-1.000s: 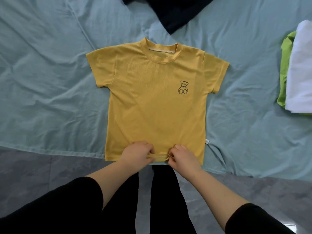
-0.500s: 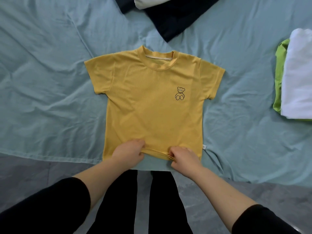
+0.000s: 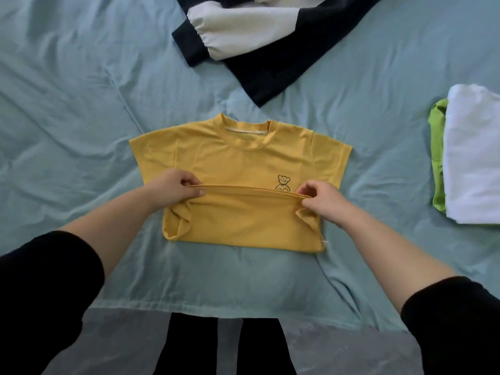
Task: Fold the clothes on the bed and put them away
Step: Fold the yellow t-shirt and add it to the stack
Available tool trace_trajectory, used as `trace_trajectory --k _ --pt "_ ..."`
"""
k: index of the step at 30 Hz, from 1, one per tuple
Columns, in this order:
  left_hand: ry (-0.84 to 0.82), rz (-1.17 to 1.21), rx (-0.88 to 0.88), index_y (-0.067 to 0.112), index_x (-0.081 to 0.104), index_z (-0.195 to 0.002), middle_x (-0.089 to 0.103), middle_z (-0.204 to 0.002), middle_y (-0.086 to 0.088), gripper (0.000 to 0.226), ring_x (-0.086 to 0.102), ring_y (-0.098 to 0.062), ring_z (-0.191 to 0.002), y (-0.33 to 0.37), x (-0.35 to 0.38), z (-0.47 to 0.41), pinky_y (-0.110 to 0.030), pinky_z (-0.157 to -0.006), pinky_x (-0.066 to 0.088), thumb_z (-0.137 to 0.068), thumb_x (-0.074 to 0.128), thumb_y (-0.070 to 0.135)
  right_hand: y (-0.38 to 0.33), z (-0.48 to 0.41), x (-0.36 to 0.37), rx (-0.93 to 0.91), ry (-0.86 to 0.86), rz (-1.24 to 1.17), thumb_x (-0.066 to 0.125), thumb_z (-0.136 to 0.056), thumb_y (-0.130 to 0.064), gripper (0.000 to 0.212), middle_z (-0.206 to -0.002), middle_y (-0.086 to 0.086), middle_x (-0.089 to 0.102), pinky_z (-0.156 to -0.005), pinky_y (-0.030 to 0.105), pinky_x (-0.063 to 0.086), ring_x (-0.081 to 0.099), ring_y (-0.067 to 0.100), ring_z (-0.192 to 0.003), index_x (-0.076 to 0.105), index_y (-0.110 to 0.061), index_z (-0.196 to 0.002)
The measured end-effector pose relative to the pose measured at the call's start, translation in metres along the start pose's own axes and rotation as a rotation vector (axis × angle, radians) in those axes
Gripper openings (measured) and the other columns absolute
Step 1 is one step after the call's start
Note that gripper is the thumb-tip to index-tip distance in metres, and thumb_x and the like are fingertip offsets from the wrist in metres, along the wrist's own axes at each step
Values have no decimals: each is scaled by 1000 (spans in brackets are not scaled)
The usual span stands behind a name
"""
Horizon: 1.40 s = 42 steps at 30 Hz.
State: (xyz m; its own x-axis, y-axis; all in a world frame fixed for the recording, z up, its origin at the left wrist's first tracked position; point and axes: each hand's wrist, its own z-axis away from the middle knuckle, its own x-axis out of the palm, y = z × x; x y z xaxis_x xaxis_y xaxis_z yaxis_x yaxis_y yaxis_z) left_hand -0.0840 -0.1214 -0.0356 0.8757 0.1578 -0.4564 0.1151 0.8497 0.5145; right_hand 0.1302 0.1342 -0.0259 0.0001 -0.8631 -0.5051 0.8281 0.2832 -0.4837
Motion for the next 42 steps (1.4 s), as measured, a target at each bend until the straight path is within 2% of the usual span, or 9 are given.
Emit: trace_trajectory --k 6,9,15,20,24,28,34,39,42 --pt "-32 -233 -13 29 62 -79 58 -78 7 18 53 -10 -74 -3 -10 -14 -25 -58 38 -76 78 34 5 -17 -13 39 -85 379 62 -80 -6 20 -93 2 58 -69 25 38 52 19 -88 65 -12 -99" --pt "-11 -281 -17 25 64 -82 59 -79 5 21 55 -13 -75 -1 -22 -13 -27 -58 39 -75 79 37 7 -18 -20 40 28 169 66 -81 -10 10 -90 1 65 -62 25 40 58 17 -84 68 -15 -89" --pt "173 17 -46 18 72 -90 63 -80 2 20 56 -14 -77 2 -44 -24 -27 -69 45 -76 80 30 10 -31 -25 100 223 -498 72 -84 -25 8 -85 -3 66 -66 20 45 59 8 -77 67 -20 -86" --pt "299 239 -82 16 68 -96 53 -76 -1 23 54 -17 -72 -5 -51 -31 -29 -72 48 -79 79 26 12 -42 -12 74 508 -416 60 -92 -32 8 -84 -11 57 -65 22 41 53 6 -76 56 -25 -90" --pt "450 511 -52 21 68 -95 51 -68 4 11 55 -11 -65 -2 -55 -41 -36 -77 56 -85 73 22 -5 -50 -8 -66 683 -351 55 -95 -28 8 -77 -17 52 -61 1 34 49 -6 -70 50 -24 -92" --pt "588 417 18 26 66 -109 58 -76 9 20 54 -3 -68 2 -57 -59 -28 -72 49 -89 67 25 -20 -69 -11 -95 721 -356 50 -97 -30 8 -74 -16 51 -58 0 33 50 -7 -68 46 -26 -92" --pt "605 252 -11 31 56 -125 55 -101 7 32 55 -13 -86 9 -52 -72 -44 -88 51 -93 60 28 -20 -91 -12 -51 695 -246 50 -97 -31 9 -74 -12 52 -54 9 36 49 4 -66 47 -22 -95" --pt "739 -318 172 32 32 -144 31 -151 -3 57 25 -24 -139 23 -18 -58 -44 -114 16 -92 55 41 -29 -77 2 -150 961 145 57 -90 -30 42 -130 6 51 -97 38 33 45 21 -119 48 -16 -128" --pt "548 -644 371 36 3 -153 -6 -162 0 65 -7 -23 -149 36 35 -56 -46 -117 -8 -96 27 57 -49 -67 46 -404 676 429 42 -97 -38 54 -155 4 31 -116 42 8 25 19 -143 32 -21 -147"
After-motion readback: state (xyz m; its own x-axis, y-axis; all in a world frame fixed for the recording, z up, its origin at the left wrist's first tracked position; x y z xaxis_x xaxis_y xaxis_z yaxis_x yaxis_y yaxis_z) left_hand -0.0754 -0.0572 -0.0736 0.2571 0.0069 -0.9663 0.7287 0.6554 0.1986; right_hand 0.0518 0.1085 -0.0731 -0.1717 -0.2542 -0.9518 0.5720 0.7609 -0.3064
